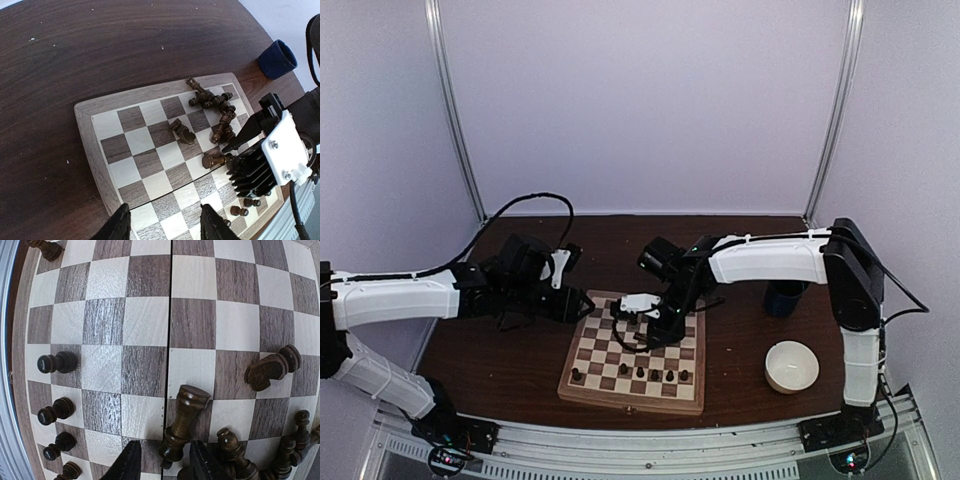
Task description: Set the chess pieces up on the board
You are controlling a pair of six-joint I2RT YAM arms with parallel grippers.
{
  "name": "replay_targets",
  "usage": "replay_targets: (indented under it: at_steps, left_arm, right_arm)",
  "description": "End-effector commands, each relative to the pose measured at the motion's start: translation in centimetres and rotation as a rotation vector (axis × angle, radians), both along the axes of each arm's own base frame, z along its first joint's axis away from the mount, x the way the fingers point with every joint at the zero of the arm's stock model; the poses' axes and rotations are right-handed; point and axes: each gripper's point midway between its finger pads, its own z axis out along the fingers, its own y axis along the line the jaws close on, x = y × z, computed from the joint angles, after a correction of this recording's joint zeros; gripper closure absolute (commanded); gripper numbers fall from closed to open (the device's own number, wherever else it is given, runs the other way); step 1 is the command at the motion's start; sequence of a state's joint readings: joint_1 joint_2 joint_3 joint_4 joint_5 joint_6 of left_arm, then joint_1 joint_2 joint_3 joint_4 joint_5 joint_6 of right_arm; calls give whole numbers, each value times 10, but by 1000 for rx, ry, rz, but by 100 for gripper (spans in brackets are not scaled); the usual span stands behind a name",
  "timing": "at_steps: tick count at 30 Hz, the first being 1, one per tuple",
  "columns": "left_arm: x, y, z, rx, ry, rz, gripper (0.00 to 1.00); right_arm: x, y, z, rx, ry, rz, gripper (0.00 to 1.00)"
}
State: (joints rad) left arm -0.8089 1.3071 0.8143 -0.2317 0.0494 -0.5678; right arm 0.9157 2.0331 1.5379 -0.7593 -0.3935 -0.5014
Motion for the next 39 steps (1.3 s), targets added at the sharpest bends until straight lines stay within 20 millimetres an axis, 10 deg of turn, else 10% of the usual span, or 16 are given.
replay_targets:
  at_steps: [1, 13, 26, 39]
  left_arm:
    - [-1, -3, 5, -41, -20, -4, 53]
    - [-4, -16, -1, -115, 38, -22, 51]
    - [-13, -63, 9, -496, 205, -121, 50]
    - [-18, -82, 17, -671, 291, -174, 62]
  right_arm:
    - [8, 4, 2, -25, -40, -8, 63]
    - [4, 2, -14, -71, -37, 1, 81]
    - [-9, 16, 78, 154, -56, 9, 87]
    - [-11, 21, 101, 211, -46, -5, 87]
